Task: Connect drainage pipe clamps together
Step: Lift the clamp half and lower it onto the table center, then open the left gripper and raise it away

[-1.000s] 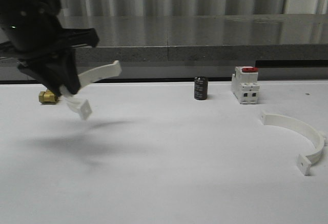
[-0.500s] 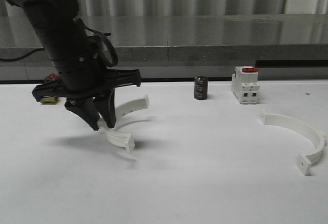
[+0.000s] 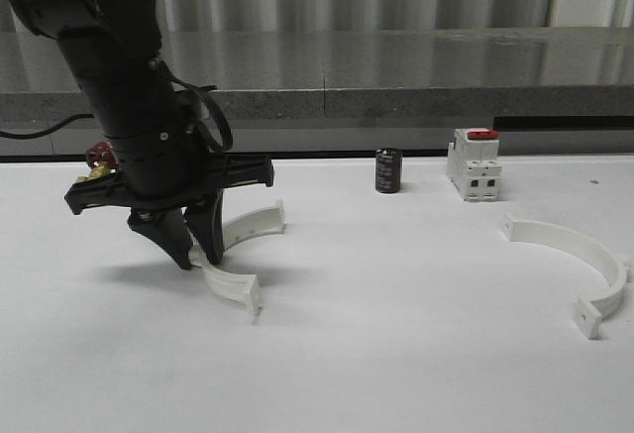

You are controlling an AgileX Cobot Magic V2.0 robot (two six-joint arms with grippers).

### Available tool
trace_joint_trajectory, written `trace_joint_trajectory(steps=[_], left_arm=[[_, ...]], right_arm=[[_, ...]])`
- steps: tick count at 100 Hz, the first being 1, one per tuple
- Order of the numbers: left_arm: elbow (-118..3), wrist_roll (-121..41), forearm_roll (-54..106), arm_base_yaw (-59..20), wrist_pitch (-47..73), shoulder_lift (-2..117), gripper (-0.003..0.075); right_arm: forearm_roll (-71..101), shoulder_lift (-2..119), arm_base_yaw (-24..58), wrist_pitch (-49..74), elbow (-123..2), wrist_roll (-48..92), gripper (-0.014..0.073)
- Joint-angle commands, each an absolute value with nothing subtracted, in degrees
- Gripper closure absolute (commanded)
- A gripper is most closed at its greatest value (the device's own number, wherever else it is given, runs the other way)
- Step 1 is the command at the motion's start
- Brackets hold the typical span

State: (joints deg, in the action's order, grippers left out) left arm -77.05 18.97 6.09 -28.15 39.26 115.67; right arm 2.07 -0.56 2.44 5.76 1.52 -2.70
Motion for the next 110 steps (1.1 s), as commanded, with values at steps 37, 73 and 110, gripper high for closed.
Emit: trace_joint_trajectory(steps=[37,73,110], left_arm=[[-78.67,19.46,6.39,-28.73,38.10,112.93,0.0133],[-78.67,10.90,6.39,-28.47,37.75,103.93,0.0135],[-78.54,-1.17,7.32,-14.69,42.31,88.53,0.0136]], right_arm=[[2.27,-1.70,2.16,1.04,0.60,-2.25,0.0661],[2.27,-1.70,2.16,1.04,0.60,-2.25,0.0661],[2.27,-1.70,2.16,1.04,0.60,-2.25,0.0661]])
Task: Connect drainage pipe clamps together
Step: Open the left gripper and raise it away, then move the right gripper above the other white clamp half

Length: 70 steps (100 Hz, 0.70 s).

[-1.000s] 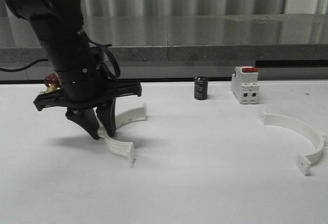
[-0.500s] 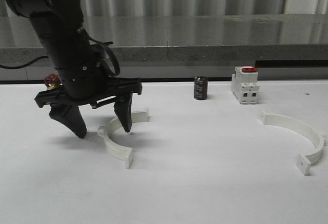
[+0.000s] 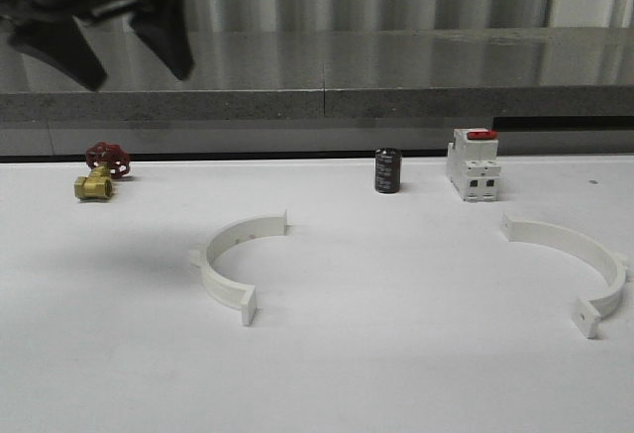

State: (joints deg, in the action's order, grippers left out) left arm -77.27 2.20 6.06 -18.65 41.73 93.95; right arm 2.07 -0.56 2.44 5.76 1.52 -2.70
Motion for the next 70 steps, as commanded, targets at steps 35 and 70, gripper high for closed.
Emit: trace_joint_trajectory(steps=[35,70], left_arm=[[-65.86,-18.78,21.98,3.27,42.37,72.85,0.0136],[-44.35,-26.56,21.86,4.51,34.29,51.23,0.0136]], right_arm=[[2.27,-1.70,2.16,1.04,0.60,-2.25,0.0661],[2.27,-1.70,2.16,1.04,0.60,-2.25,0.0661]])
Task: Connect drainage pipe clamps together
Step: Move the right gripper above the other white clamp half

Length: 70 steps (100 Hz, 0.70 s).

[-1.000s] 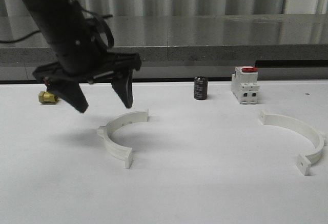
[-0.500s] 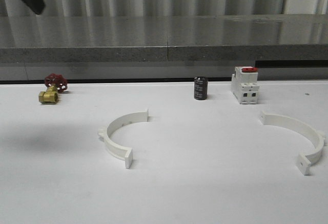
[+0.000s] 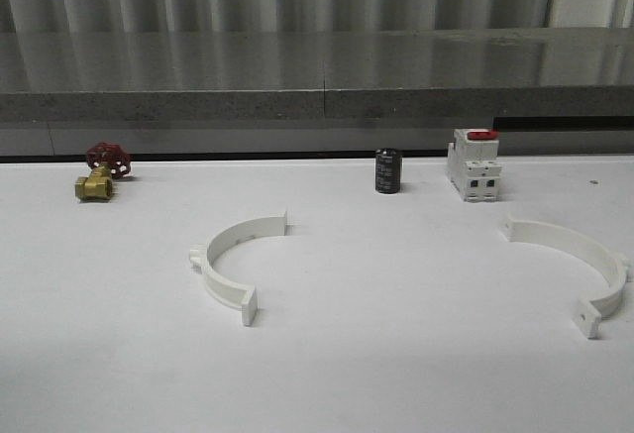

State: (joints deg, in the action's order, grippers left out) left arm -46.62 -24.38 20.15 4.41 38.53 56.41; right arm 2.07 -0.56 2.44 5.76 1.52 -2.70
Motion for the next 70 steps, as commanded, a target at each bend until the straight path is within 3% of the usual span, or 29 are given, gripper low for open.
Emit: trace_joint_trajectory(steps=[1,30,38,47,70], left_arm=[[-44.03,-26.80,21.86,4.51,34.29,50.85,0.0136],[-34.71,-26.91,23.03,4.51,35.07,37.27,0.0138],[-33.33,-26.91,23.59,4.51,35.32,34.65,0.0171],[-32.27,-26.91,23.57,4.51,35.56,32.09,0.0273],[-31.56,-26.91,23.57,4.51,35.64,30.10,0.0668]], right_arm=[[2.27,-1.70,2.16,1.04,0.60,-2.25,0.0661],[2.27,-1.70,2.16,1.04,0.60,-2.25,0.0661],[2.27,-1.70,2.16,1.04,0.60,-2.25,0.0661],[2.27,-1.70,2.16,0.55,0.60,-2.25,0.0661],[2.27,-1.70,2.16,-3.32,0.50,-2.25,0.0661]])
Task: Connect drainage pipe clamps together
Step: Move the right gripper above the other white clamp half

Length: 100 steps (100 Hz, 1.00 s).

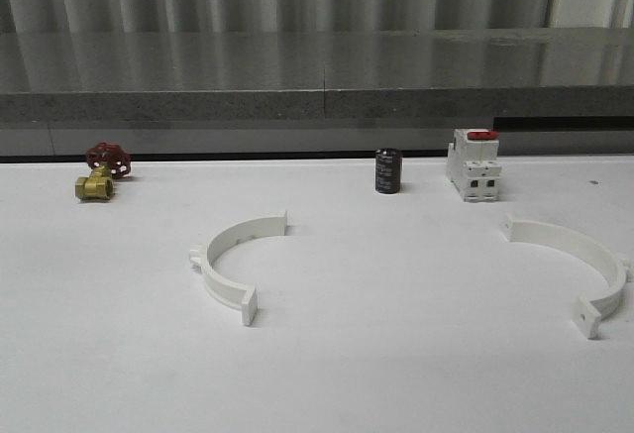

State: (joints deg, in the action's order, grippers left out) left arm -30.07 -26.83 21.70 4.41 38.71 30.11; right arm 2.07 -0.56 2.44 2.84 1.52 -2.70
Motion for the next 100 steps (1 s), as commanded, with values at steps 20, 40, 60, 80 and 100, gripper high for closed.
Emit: trace_joint_trajectory(steps=[20,40,60,80,100], left_arm=[[-31.56,-26.91,23.57,4.51,35.64,30.10,0.0741],[-31.56,-26.91,23.57,4.51,35.64,30.10,0.0741],[-31.56,-26.91,23.57,4.51,35.64,30.10,0.0741],[-31.56,-26.91,23.57,4.51,35.64,30.10,0.0741],[-31.56,-26.91,23.57,4.51,35.64,30.10,0.0741]], right_arm=[[3.00,-0.81,2.16,1.14,-3.13,-2.38,0.0661],[4.09,8.92,2.16,9.47,-13.74,-2.44,0.0661],[4.04,27.21,2.16,26.11,-29.00,-2.44,0.0661],[5.39,44.40,2.16,34.59,-41.12,-2.44,0.0661],[5.57,54.84,2.16,32.30,-45.38,-2.44,0.0653]])
